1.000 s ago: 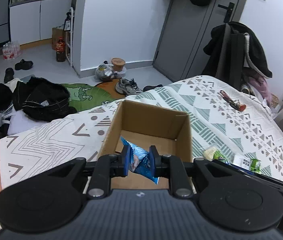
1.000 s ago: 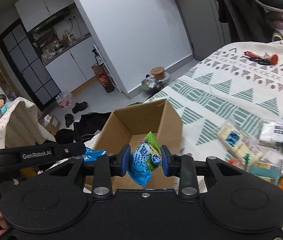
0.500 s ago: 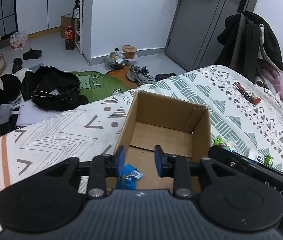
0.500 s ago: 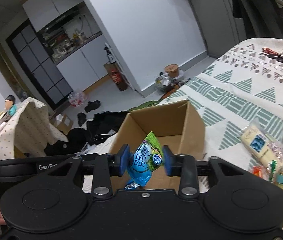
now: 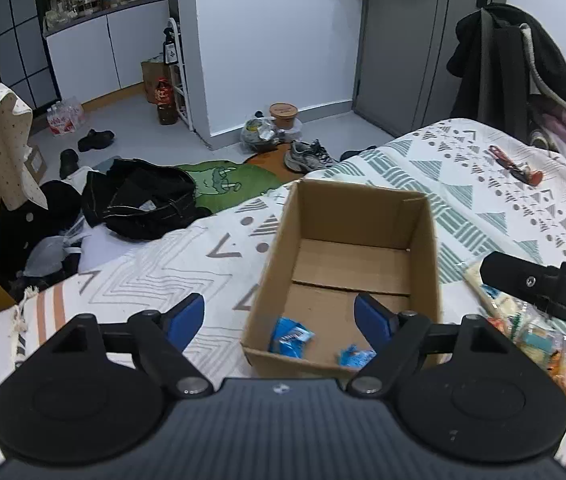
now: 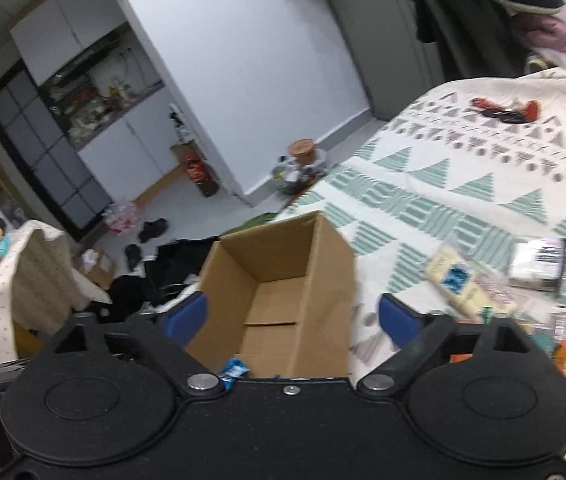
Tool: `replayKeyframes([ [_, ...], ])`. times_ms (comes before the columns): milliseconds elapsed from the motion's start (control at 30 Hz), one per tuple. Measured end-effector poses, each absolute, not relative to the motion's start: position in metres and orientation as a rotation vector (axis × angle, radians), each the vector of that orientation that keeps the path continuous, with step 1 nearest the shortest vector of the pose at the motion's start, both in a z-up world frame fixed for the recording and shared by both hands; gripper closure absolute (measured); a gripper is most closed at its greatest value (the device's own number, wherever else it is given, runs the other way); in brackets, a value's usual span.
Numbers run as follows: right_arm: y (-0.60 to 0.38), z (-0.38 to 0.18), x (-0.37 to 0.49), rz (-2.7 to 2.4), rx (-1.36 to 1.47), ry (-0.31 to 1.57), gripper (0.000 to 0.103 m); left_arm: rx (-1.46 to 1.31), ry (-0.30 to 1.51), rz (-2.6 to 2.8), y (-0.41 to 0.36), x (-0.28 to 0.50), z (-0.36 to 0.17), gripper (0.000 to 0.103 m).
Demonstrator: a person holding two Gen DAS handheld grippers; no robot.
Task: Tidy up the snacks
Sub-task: 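Withdraw the left gripper from the box back toward the snacks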
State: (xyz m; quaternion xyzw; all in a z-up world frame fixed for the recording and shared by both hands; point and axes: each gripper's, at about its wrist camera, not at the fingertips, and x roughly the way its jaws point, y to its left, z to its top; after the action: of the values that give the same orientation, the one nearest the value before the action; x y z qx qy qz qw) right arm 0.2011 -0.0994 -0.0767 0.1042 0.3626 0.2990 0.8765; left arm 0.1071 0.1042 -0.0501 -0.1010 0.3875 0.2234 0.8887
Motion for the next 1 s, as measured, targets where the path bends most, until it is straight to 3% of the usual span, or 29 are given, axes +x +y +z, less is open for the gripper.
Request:
replayKeyframes([
  [133,-0.109,-0.072,0.193,0.604,0.193,0.763,0.000,-0.229,0.829,0.438,0.096,0.103,-0.048,0.015],
  [1000,-0.201,-0.036,0.169,0.443,0.158,0.747,0.000,-0.182,0.825,0.270,0.023,0.082,-0.022,0.015],
])
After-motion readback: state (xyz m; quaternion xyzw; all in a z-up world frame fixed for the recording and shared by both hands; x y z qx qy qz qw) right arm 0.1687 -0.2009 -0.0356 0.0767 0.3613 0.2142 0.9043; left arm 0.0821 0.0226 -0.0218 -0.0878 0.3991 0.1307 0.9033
